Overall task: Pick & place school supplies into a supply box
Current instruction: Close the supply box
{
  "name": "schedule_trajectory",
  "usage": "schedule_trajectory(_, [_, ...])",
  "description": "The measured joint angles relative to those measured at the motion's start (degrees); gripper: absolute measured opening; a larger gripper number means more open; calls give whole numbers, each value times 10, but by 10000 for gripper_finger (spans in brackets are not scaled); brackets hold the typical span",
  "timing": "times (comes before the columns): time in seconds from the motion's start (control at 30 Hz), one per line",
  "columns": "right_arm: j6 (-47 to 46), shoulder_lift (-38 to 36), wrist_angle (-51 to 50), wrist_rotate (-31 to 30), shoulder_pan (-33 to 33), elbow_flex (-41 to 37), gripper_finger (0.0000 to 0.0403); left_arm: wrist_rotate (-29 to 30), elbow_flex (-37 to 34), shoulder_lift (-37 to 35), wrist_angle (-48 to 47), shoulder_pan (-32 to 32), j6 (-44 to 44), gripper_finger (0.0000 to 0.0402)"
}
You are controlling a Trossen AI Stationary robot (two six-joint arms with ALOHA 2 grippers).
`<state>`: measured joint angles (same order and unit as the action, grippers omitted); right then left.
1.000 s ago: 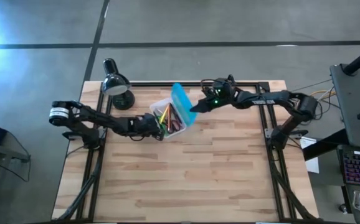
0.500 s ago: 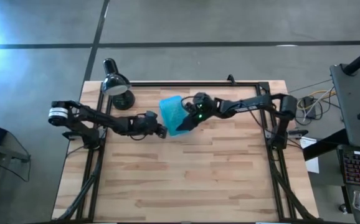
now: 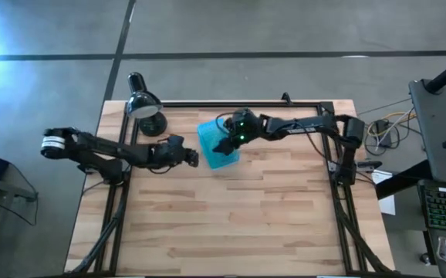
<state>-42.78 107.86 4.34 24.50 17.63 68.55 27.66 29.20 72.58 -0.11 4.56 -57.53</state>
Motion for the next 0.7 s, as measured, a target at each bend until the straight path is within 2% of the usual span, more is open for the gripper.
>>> schedule_trajectory(0.13, [-11, 45, 5, 9, -2, 7, 255, -43, -26, 32, 75, 51, -16, 83])
schedule_trajectory(0.3, [-25, 64, 10, 20, -1, 10, 241, -103, -43, 83, 212, 89, -36, 83])
schedule_trajectory(0.5, [-10, 54, 2, 11, -1, 8, 231, -162, -44, 145, 222, 112, -117, 83])
schedule_trajectory(0.7, [-6, 51, -9, 10, 0, 8, 230, -159, -38, 176, 252, 112, -143, 83])
